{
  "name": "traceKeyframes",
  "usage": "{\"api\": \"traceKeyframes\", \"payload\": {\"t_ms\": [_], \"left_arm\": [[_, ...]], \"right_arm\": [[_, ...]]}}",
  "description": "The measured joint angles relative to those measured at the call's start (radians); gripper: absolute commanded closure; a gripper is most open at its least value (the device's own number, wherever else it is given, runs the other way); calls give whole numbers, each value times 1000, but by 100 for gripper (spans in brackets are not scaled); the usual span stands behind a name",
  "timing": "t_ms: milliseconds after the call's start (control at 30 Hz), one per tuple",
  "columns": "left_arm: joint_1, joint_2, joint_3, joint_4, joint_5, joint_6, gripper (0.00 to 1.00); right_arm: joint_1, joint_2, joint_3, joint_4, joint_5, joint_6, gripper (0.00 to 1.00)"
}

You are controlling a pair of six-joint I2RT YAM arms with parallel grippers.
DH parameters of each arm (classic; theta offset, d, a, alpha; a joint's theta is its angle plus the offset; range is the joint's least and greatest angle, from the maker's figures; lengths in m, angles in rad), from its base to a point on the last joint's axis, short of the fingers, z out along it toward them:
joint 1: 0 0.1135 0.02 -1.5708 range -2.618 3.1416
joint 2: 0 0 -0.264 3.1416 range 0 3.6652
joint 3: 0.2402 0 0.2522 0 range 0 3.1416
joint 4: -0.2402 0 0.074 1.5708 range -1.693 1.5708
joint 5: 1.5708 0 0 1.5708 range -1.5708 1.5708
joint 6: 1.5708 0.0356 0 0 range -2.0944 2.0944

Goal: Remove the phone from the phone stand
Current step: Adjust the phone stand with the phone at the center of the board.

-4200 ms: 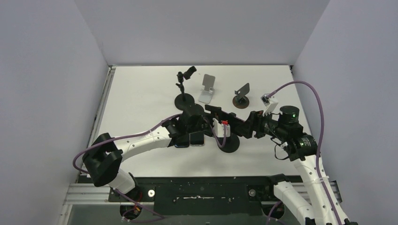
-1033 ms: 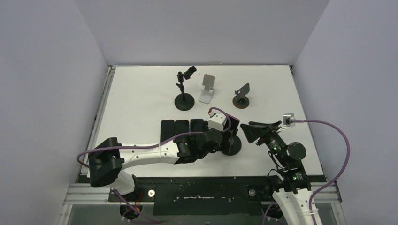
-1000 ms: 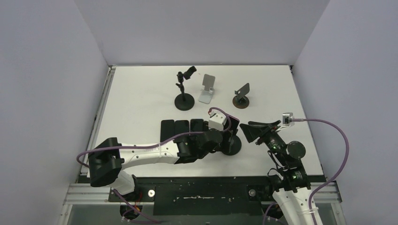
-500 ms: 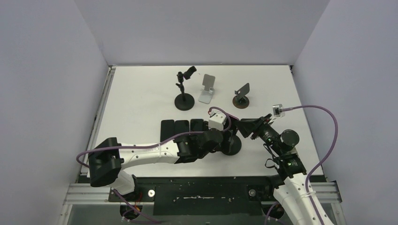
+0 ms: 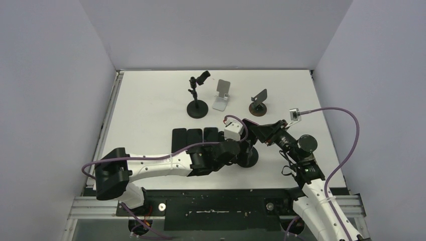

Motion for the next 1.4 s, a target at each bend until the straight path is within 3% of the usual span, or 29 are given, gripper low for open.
{"api": "traceKeyframes", "payload": {"t_ms": [300, 600, 900, 1133, 1400], "left_arm": [[-19, 0, 6, 0, 4, -23, 100], [-22, -2, 7, 0, -1, -28, 99], [-29, -12, 7, -15, -13, -13, 86], [-33, -27, 3, -29, -14, 3, 65], [-39, -76, -47, -13, -14, 34, 53]], "right_arm": [[0, 9, 0, -9, 17, 14, 76], [0, -2, -8, -10, 34, 17, 75], [0, -18, -10, -37, 42, 13, 68], [0, -31, -10, -55, 41, 8, 65], [6, -32, -10, -70, 32, 3, 56]]}}
